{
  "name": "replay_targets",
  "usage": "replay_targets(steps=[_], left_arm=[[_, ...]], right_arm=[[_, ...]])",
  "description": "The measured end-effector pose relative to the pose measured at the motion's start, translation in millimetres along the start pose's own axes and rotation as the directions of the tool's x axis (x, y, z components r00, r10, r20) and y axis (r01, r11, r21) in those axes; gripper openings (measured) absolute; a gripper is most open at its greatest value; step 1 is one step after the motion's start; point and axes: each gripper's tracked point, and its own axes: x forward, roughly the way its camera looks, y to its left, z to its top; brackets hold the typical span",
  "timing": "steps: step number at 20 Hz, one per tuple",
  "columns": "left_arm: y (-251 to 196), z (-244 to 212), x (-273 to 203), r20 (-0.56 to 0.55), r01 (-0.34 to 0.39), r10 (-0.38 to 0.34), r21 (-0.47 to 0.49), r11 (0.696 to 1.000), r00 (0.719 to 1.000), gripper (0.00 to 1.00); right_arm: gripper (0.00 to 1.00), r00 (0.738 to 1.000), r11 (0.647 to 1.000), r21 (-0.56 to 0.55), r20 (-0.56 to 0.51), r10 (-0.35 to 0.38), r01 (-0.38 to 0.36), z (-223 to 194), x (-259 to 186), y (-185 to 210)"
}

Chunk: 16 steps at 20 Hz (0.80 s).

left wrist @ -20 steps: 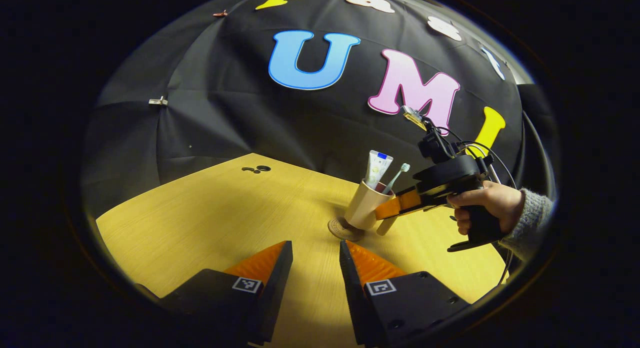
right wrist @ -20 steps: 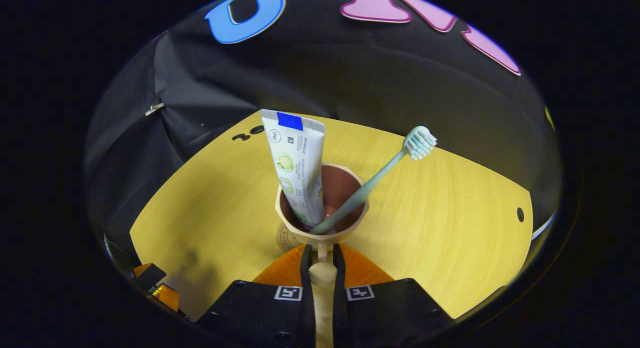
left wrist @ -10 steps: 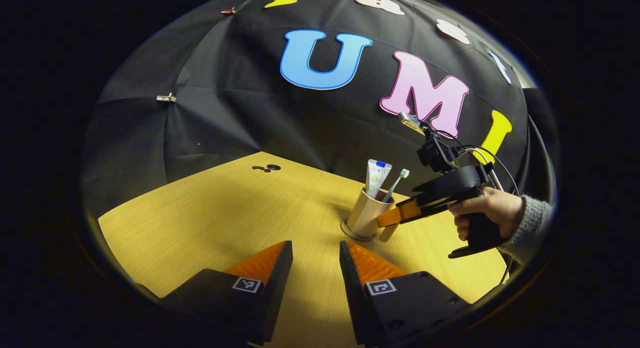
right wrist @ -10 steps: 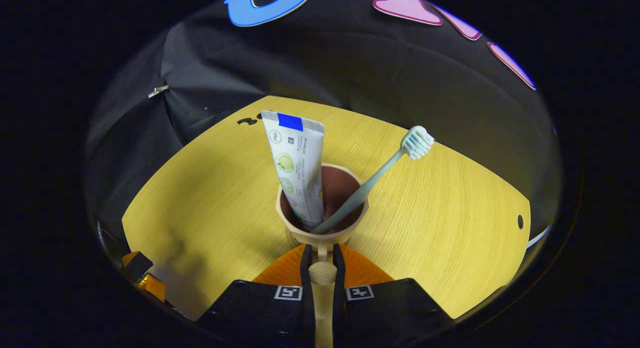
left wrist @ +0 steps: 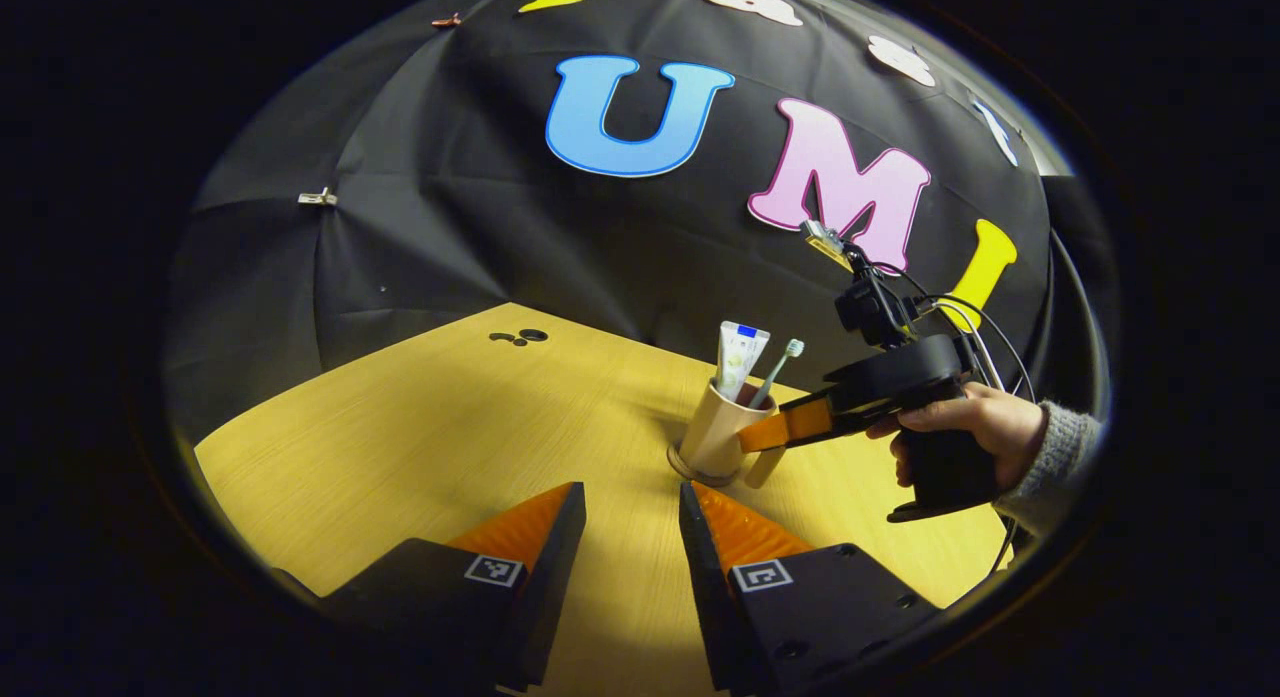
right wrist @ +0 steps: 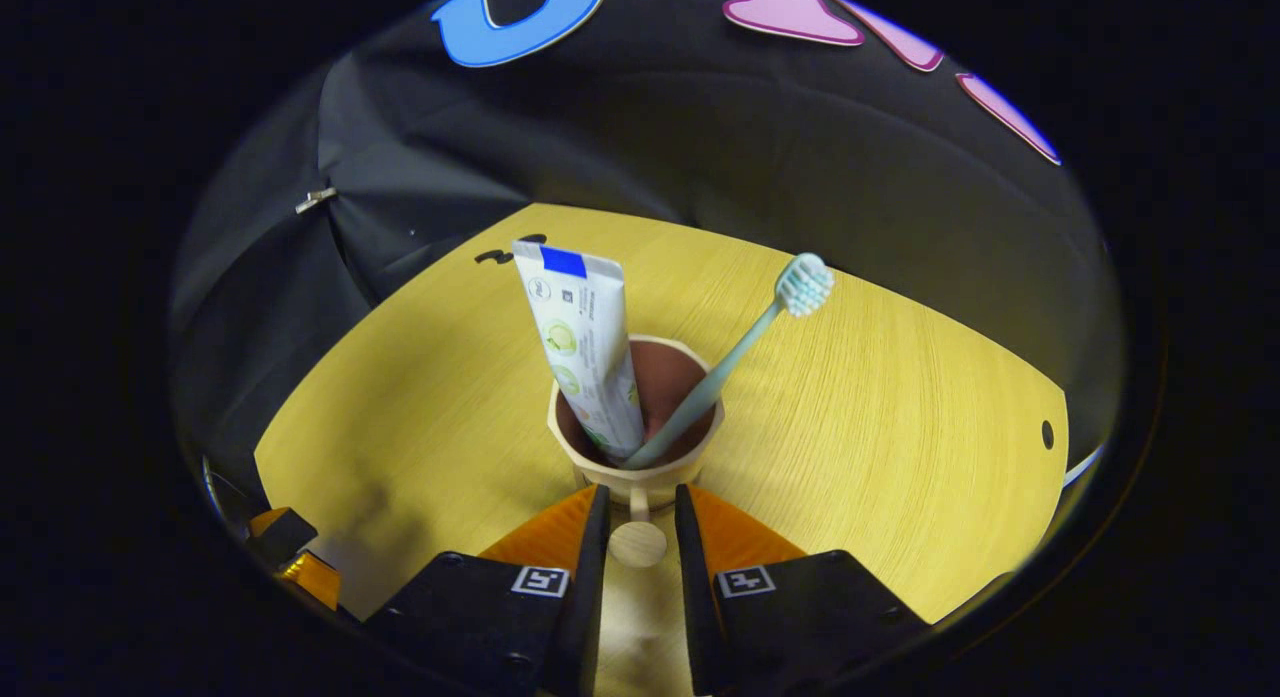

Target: Put the toothbrush and toothpaste on the desktop into the cup, then pick up the cup and place it on the coaster on the desktop.

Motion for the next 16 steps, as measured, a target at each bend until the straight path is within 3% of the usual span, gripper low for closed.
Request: replay_targets(steps=[5, 7, 8, 9, 10, 12, 16], left_arm=[[-21, 25, -13, -0.007, 0.028, -0.028, -0.008, 1.000, 1.000, 0.61], [-29, 42, -21, -0.001, 0.022, -0.022, 0.006, 1.000, 1.000, 0.61], [-34, 52, -24, 0.006, 0.022, -0.022, 0.012, 1.000, 1.000, 0.61], [-39, 63, -29, 0.015, 0.021, -0.021, 0.019, 1.000, 1.000, 0.61], [-46, 76, -34, 0.027, 0.025, -0.025, 0.029, 0.999, 0.999, 0.61], [-57, 94, -44, 0.046, 0.036, -0.038, 0.039, 0.999, 0.998, 0.62], [-75, 125, -71, 0.068, 0.047, -0.052, 0.066, 0.997, 0.996, 0.61]], right_arm=[[0.40, 0.987, 0.998, 0.023, 0.155, 0.049, -0.053, 40, -59, 4], [0.48, 0.969, 0.996, 0.027, 0.238, 0.071, -0.080, 58, -98, 9], [0.42, 0.957, 0.995, 0.027, 0.276, 0.083, -0.094, 66, -119, 12], [0.50, 0.945, 0.994, 0.023, 0.312, 0.094, -0.106, 72, -138, 15], [0.48, 0.933, 0.994, 0.019, 0.346, 0.097, -0.110, 76, -157, 19], [0.62, 0.909, 0.997, -0.013, 0.409, 0.080, -0.082, 83, -192, 19], [0.66, 0.882, 0.995, -0.062, 0.460, 0.103, -0.084, 77, -250, 34]])
